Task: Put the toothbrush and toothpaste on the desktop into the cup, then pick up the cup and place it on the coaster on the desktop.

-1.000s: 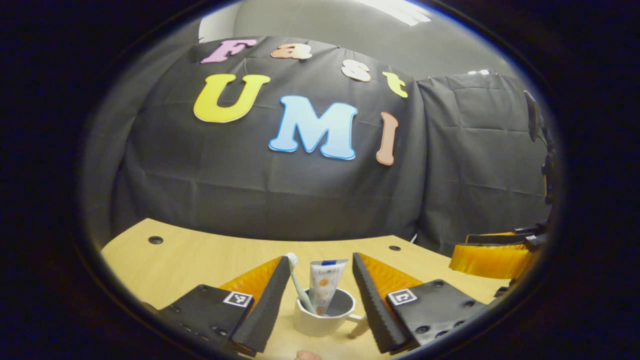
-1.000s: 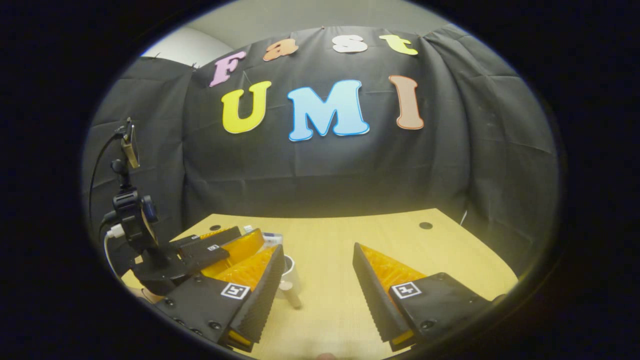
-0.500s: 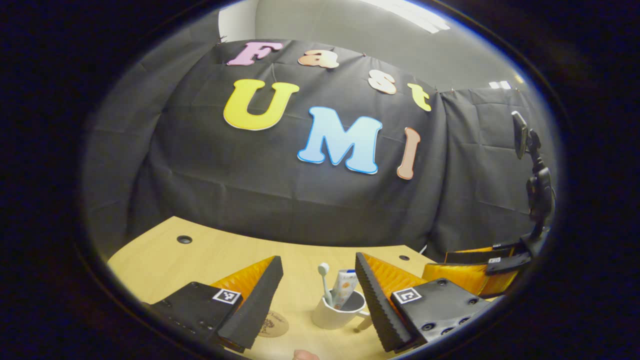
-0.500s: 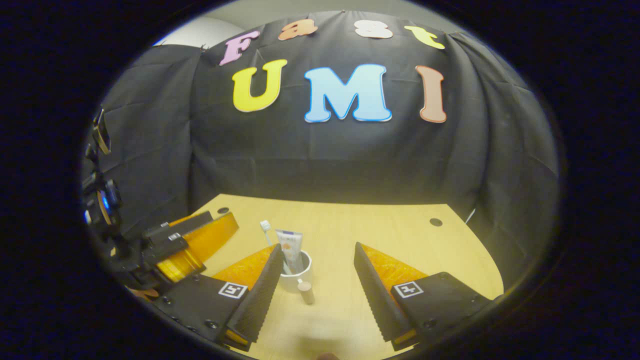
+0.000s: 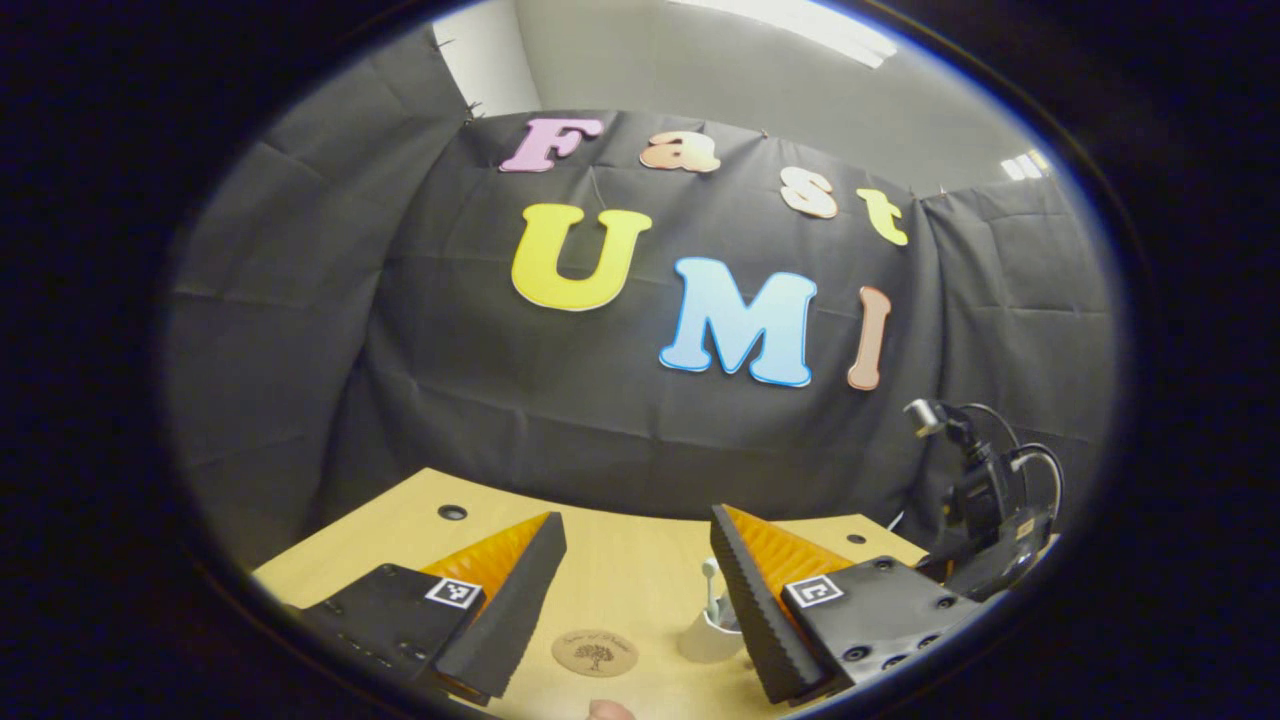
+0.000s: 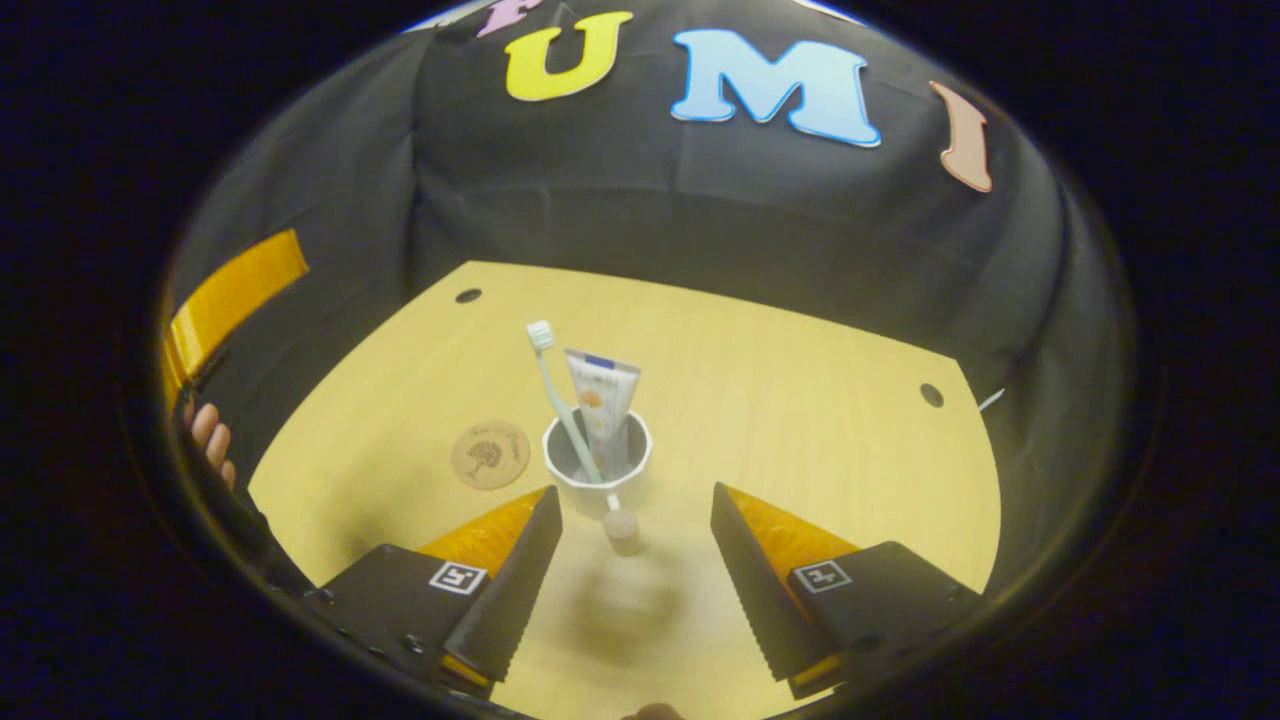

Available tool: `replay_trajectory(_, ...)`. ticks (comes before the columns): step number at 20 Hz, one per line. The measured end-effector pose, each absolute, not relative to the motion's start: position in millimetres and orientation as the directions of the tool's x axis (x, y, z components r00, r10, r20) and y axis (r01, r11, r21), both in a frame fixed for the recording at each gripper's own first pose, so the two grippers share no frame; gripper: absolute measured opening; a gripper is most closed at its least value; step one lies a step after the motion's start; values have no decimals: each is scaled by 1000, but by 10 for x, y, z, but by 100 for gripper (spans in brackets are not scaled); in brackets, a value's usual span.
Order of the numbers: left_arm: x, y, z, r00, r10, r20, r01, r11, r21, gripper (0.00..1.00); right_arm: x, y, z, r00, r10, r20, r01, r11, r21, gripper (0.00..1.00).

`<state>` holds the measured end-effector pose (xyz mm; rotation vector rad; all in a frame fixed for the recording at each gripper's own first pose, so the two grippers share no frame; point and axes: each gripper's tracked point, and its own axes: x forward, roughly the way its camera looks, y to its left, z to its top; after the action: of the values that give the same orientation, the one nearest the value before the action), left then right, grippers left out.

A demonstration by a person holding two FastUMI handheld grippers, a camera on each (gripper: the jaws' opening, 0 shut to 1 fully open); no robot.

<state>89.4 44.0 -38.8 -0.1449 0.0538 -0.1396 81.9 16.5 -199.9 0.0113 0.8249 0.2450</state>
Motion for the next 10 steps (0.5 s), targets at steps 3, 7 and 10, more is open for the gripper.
replay_trajectory(3, 861, 496, -311, 990, -137, -42, 130, 982, -138, 94, 897, 170, -2073, 603, 221, -766, -239, 967, 91, 96)
replay_trajectory(7, 905, 583, -315, 988, -135, -72, 124, 983, -132, 90, 955, 208, -2152, 541, 221, -812, -287, 955, 69, 96)
replay_trajectory(10, 921, 586, -336, 985, -146, -87, 133, 982, -135, 94, 961, 237, -2259, 489, 207, -848, -316, 948, 49, 96)
